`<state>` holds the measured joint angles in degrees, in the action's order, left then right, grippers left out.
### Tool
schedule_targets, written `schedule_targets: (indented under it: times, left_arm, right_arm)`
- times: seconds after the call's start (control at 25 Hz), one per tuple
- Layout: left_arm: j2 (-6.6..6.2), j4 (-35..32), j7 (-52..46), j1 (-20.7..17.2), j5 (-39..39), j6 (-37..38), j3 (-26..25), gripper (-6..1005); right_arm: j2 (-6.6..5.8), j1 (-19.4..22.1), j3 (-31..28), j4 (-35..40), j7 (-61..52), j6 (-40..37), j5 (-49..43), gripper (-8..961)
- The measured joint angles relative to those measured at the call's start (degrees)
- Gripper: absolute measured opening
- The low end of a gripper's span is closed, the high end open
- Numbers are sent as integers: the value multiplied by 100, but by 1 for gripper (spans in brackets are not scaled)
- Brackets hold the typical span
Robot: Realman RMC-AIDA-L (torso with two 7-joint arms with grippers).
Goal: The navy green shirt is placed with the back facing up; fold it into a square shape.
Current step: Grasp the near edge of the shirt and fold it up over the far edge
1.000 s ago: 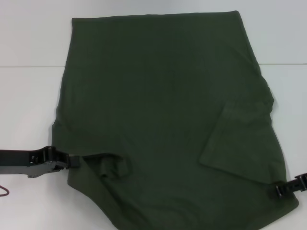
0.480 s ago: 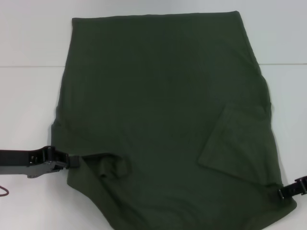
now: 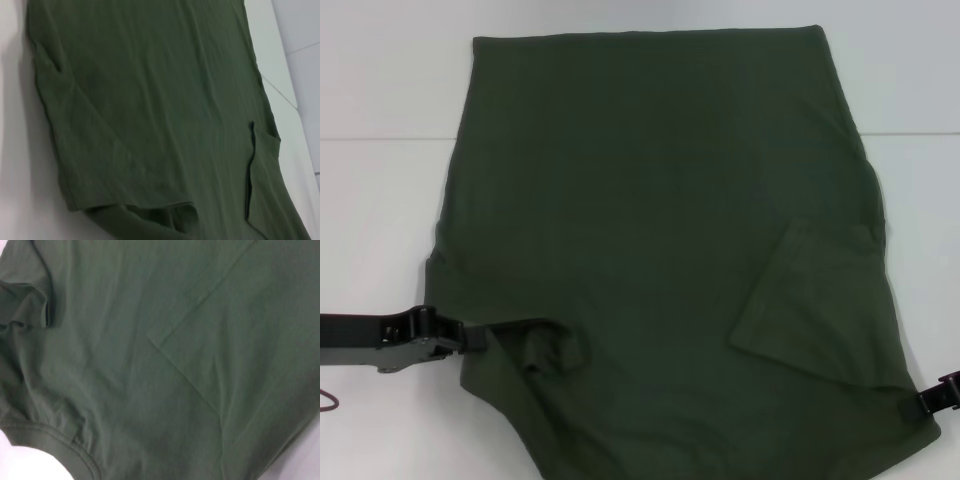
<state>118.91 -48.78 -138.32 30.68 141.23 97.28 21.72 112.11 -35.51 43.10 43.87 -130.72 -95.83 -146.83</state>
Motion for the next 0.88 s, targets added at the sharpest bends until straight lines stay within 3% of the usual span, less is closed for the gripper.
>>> schedule_targets:
  times: [0.2, 0.48, 0.68, 0.88]
  left_arm:
    - [-2, -63, 57, 5, 13, 206, 35, 46]
    - [-48, -512, 117, -166, 639, 938, 173, 50]
    - [-9, -754, 279, -386, 867, 1349, 179, 53]
    - [75, -1091, 414, -644, 1017, 1711, 162, 56]
  right_arm:
    - [-70, 53, -44, 14, -1, -35, 1, 42]
    - [-242, 156, -95, -4, 64, -301, 2, 41]
    - [-250, 271, -59, -3, 189, -596, -5, 48]
    - [-171, 417, -41, 53, 306, -852, -212, 54]
